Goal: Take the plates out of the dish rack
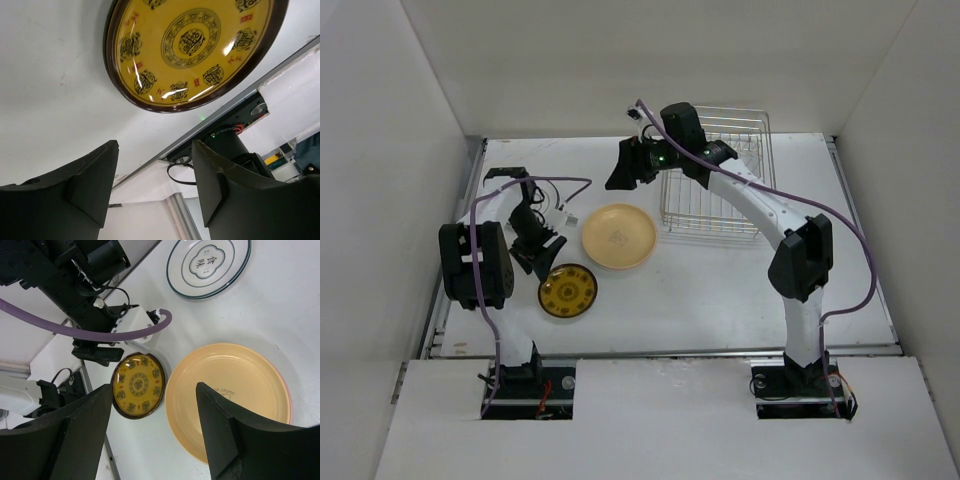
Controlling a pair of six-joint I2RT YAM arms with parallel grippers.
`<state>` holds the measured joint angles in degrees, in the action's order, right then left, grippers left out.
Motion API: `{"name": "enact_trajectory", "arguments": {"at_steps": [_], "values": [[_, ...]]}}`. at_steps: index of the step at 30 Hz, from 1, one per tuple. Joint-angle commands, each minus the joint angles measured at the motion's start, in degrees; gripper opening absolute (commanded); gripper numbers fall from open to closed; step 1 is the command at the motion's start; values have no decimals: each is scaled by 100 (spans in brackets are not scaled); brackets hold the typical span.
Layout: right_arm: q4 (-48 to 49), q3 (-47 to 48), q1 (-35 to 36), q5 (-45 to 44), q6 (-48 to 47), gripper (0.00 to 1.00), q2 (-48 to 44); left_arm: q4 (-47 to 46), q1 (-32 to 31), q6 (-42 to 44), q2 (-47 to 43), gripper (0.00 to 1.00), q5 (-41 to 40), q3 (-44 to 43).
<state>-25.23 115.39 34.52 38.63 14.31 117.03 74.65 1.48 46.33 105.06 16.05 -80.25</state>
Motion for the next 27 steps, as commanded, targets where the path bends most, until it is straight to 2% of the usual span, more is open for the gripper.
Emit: {"name": "enact_trajectory", "arguments": {"at_steps": [1,5,8,11,12,13,15,16,17,18,19,22,27], "values": [[10,27,19,-127,-182,73,-234,928,19,9,-222,57,-234,36],[-52,27,-42,-233,-182,73,-286,797,19,-211,-512,59,-112,-298],[-105,27,-165,-487,-182,73,-392,210,81,-895,-863,59,-172,-517],[-296,-34,-314,-1767,1,73,-585,-862,203,-2089,-1293,61,-671,-518],[-385,-34,-436,-2702,80,76,-646,-1160,204,-2414,-1399,63,-1222,-518],[-482,-34,-525,-3164,186,78,-647,-1442,291,-2748,-1591,65,-1558,-518],[-894,35,-744,-4105,642,83,-699,-2050,441,-3546,-1725,74,-2531,-518],[-1087,36,-998,-4997,844,83,-699,-2173,502,-3760,-1725,77,-2833,-518],[-1289,123,-1139,-5458,1055,87,-699,-2383,677,-3963,-1795,81,-3149,-518],[-1700,193,-1280,-5880,1474,89,-699,-2472,774,-4173,-1848,90,-3744,-518],[-1887,194,-1586,-6546,1661,91,-699,-2551,880,-4497,-1848,94,-3993,-518],[-2363,19,-2053,-7227,2251,95,-831,-2684,1354,-4843,-1848,100,-4662,-465],[-2363,-937,-3152,-7870,2945,98,-1445,-2622,1909,-5177,-1901,100,-4769,-317]]}}
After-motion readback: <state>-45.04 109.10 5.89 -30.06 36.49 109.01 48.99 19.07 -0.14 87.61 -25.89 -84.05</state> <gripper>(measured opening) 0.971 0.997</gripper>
